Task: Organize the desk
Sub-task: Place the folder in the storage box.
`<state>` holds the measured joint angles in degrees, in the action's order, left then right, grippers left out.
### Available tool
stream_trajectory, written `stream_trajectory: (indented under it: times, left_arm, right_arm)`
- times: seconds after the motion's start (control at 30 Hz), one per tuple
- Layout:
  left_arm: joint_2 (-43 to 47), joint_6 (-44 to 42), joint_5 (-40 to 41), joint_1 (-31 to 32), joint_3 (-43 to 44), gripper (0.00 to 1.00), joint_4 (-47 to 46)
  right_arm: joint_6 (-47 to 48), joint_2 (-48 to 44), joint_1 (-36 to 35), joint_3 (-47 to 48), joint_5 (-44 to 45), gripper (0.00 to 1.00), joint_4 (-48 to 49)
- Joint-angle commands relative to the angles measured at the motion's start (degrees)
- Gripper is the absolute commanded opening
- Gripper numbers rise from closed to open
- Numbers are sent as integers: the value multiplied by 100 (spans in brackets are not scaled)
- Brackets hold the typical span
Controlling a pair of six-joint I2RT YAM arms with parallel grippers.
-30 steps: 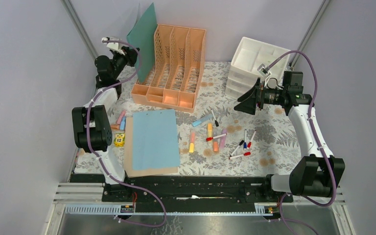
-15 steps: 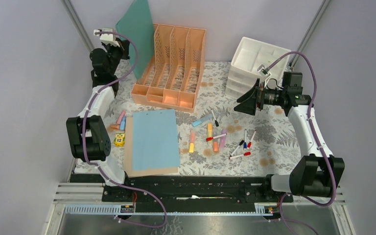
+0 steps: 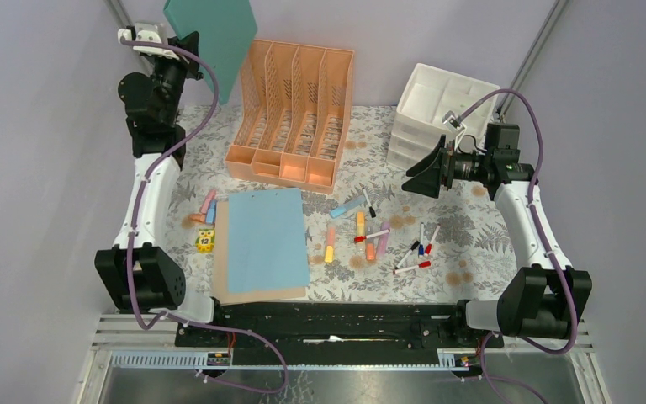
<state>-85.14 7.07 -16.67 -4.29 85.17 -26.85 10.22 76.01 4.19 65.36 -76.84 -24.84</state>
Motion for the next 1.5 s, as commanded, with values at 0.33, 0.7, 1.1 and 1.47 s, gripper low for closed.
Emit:
stream_trajectory:
  times: [0.33, 0.7, 1.1, 1.47]
  left_arm:
    - [-405, -219, -185, 4, 421, 0, 328]
    - [-1255, -242, -467, 0, 436, 0, -14]
    - [-1979, 54, -1220, -150, -602, 0, -1913]
    - [-2327, 384, -1591, -274, -1273, 0, -2850]
  right_arm:
    - [-134, -251, 30, -111, -220, 100, 243]
    - [-117, -238, 30, -129, -217, 100, 242]
    - [-113, -218, 30, -146, -182, 100, 234]
    - [-114, -133, 34, -142, -167, 100, 234]
